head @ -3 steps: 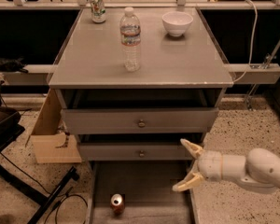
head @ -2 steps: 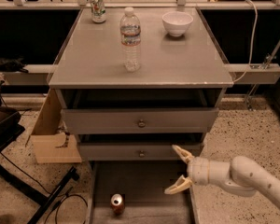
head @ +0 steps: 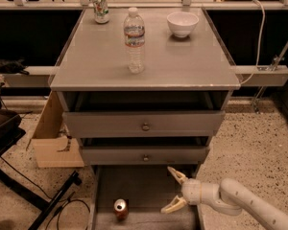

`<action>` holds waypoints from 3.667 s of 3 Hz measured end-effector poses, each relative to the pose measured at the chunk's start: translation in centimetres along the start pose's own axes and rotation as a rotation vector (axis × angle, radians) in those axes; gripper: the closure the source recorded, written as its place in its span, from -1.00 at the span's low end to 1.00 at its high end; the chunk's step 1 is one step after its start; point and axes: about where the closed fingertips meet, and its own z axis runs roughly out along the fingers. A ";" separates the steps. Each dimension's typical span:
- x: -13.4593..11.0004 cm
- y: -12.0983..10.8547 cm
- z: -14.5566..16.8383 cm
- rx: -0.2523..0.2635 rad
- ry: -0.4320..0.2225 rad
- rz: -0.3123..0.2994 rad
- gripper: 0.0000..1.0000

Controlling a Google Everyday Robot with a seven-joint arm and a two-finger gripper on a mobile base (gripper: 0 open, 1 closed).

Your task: Pick coke can from bottom drawer and place on counter

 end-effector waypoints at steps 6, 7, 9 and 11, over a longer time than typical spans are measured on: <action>13.0 5.0 19.4 -0.244 0.019 0.071 -0.99; 14.7 6.8 21.4 -0.272 0.027 0.096 -0.58; 15.2 9.3 25.2 -0.288 -0.066 0.096 0.35; 15.2 9.4 25.4 -0.289 -0.071 0.095 1.00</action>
Offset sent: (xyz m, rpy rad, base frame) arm 0.0008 0.0504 -0.0355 0.0180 0.0216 0.1046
